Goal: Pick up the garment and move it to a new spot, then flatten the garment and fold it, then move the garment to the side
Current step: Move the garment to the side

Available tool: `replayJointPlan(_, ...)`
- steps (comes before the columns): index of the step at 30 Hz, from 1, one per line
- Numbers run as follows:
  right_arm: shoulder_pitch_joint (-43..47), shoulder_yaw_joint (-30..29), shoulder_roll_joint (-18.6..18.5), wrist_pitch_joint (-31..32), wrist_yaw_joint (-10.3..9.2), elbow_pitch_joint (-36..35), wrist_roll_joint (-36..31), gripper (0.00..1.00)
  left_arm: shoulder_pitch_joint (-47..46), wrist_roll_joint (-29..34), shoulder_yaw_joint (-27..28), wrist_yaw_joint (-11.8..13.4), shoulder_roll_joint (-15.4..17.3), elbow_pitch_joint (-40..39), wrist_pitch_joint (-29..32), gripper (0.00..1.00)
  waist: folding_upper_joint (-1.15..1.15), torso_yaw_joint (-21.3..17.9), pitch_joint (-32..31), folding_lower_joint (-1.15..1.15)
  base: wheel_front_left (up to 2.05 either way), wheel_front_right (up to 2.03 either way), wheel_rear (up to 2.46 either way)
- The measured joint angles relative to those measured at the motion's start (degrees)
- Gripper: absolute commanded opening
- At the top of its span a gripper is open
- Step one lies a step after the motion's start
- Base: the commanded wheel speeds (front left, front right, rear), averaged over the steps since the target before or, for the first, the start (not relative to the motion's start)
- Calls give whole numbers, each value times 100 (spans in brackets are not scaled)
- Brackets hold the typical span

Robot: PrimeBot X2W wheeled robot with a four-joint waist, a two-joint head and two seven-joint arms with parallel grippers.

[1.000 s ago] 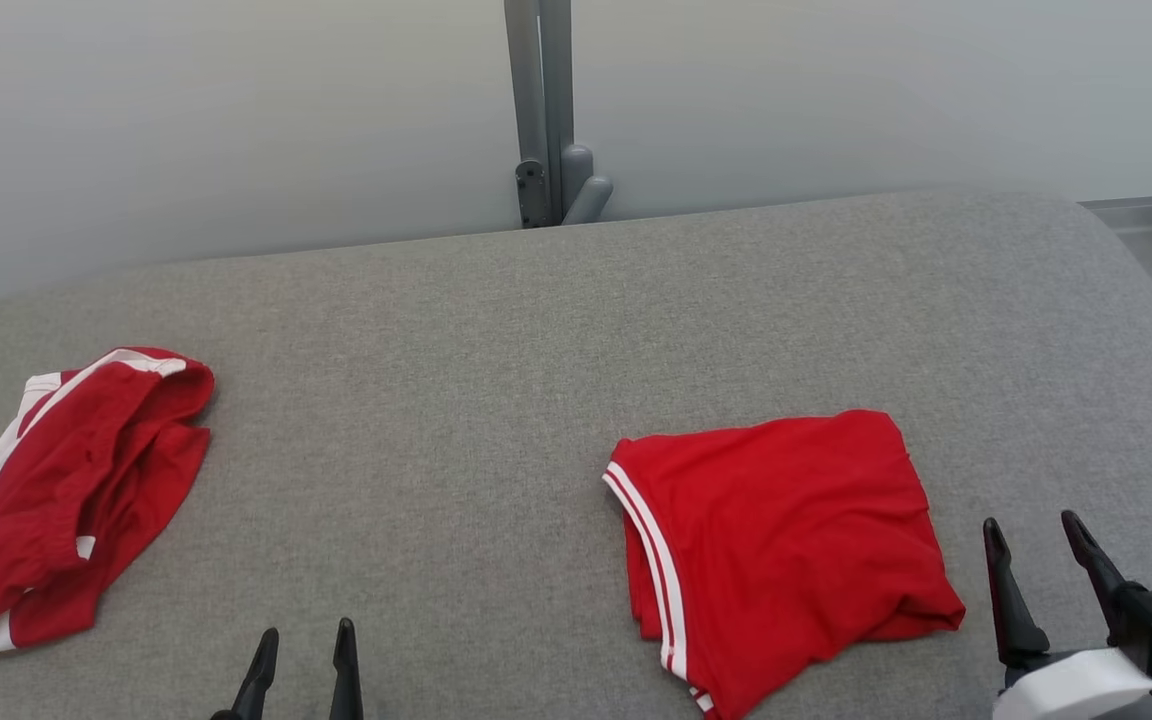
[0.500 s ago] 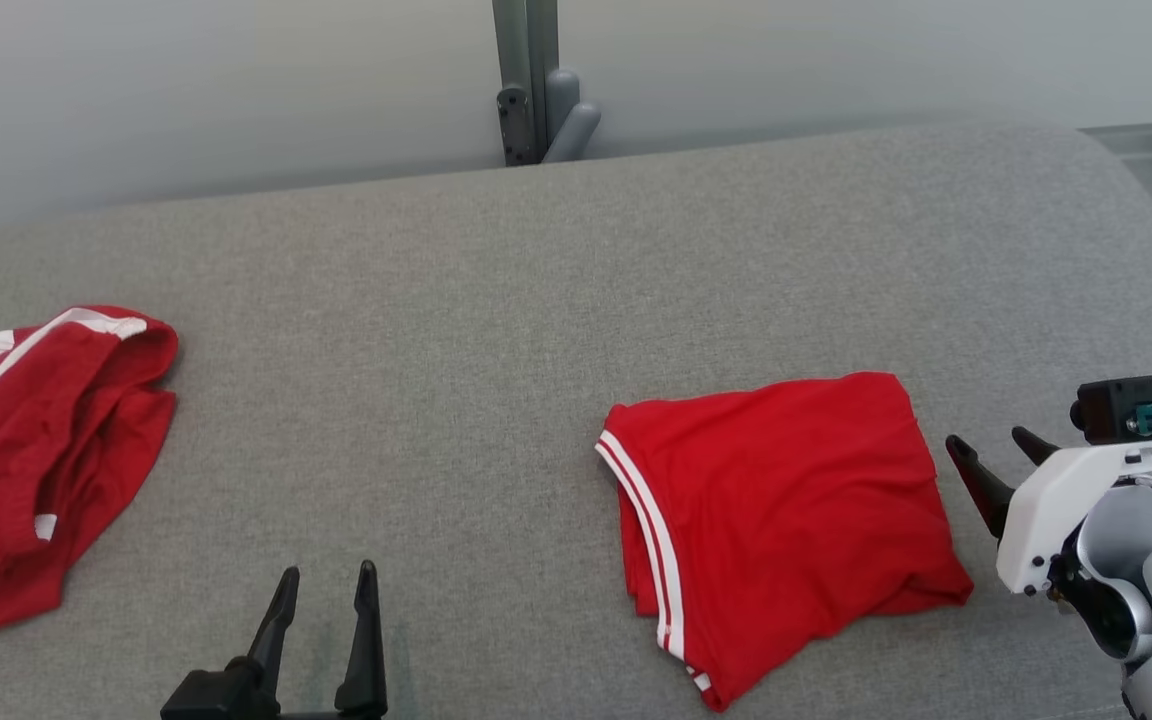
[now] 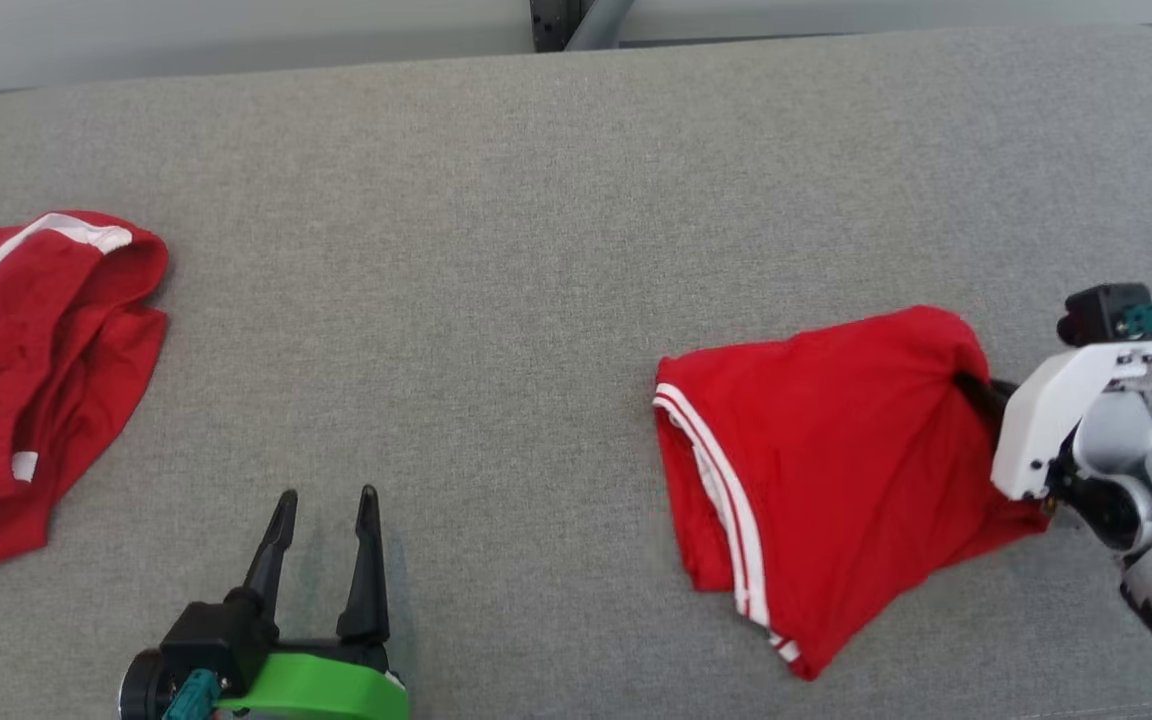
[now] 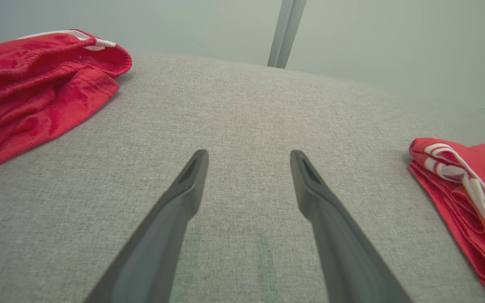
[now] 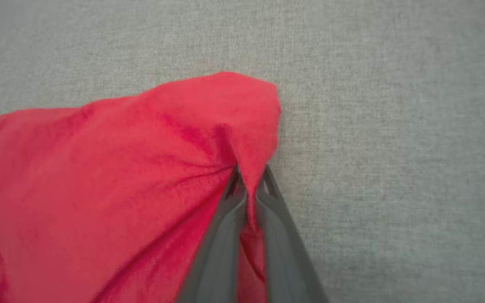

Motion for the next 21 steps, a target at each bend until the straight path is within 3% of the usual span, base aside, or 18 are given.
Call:
replayJointPlan(6, -703, -121, -1138, 220, 2, 10, 238, 0, -343, 256, 1, -38, 0, -182, 0, 100, 0, -36, 463, 0, 0, 0, 0)
replayJointPlan(10, -1177, -535, -1859, 40, 1, 508, -37, 0, -561, 482, -11, -100, 0, -250, -1, 100, 0, -76, 808, 0, 0, 0, 0)
replayJointPlan(15, -1659, -893, -2201, -225, 1, 1430, -580, 0, -729, 644, -20, -169, 0, -261, 0, 100, 0, -104, 1204, 0, 0, 0, 0)
replayJointPlan(21, -2180, -1053, -2278, -641, 0, 2202, -1131, 3, -745, 761, 3, -211, 1, -266, 0, 100, 0, -99, 1488, 1, 0, 0, 0)
